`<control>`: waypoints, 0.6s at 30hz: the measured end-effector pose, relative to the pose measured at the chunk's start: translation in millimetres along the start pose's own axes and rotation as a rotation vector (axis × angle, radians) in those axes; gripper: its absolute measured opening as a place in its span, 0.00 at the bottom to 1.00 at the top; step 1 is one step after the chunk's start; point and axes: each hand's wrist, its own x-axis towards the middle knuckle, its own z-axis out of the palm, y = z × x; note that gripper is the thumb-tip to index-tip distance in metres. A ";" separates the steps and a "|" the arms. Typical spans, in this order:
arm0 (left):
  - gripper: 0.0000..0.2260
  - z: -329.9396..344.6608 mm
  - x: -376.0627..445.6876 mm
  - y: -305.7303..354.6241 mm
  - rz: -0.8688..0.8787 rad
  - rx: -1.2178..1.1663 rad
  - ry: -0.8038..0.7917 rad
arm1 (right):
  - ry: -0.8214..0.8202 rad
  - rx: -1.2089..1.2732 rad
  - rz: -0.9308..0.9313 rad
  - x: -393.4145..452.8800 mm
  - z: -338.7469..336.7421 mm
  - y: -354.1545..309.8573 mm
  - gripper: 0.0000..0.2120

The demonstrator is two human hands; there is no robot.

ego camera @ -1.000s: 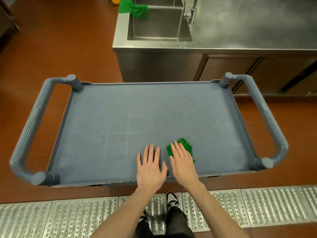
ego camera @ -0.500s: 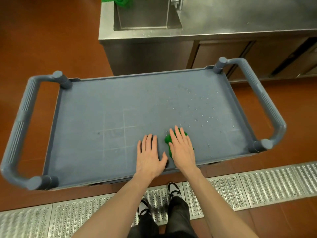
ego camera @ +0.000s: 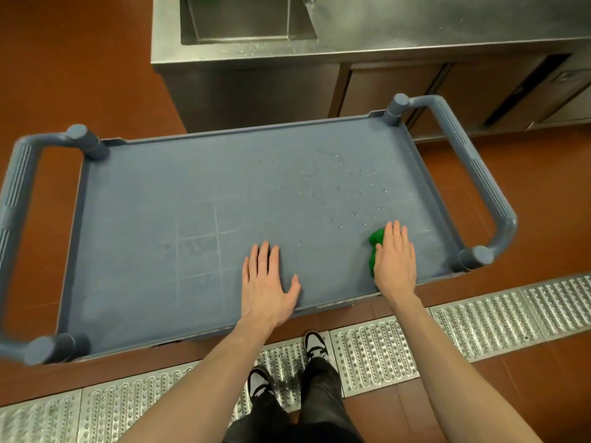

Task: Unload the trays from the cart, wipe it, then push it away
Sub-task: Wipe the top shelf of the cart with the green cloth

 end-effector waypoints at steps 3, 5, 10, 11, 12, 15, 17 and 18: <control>0.36 -0.9 0.6 -0.4 -0.001 -0.006 -0.004 | 0.026 0.023 0.080 13.0 -7.8 24.3 0.27; 0.36 -0.8 0.1 -0.7 0.001 -0.010 -0.003 | 0.048 0.037 0.129 21.9 -12.4 43.4 0.27; 0.35 -0.5 0.3 1.7 -0.009 -0.018 0.004 | 0.118 0.084 0.185 42.7 -19.6 71.2 0.24; 0.35 -0.3 0.7 2.5 -0.010 -0.013 0.003 | 0.127 0.095 0.189 44.7 -19.8 71.9 0.24; 0.36 0.0 1.4 3.1 -0.010 -0.006 0.003 | 0.133 0.103 0.189 45.8 -19.5 72.0 0.24; 0.36 0.9 2.8 4.3 -0.013 0.013 0.010 | 0.133 0.116 0.178 44.9 -18.4 70.8 0.23; 0.37 1.1 2.9 4.5 -0.012 0.028 0.011 | 0.131 0.132 0.185 43.5 -18.7 68.2 0.23; 0.37 1.5 3.4 4.7 -0.010 0.039 0.009 | 0.135 0.143 0.197 42.9 -18.4 66.2 0.24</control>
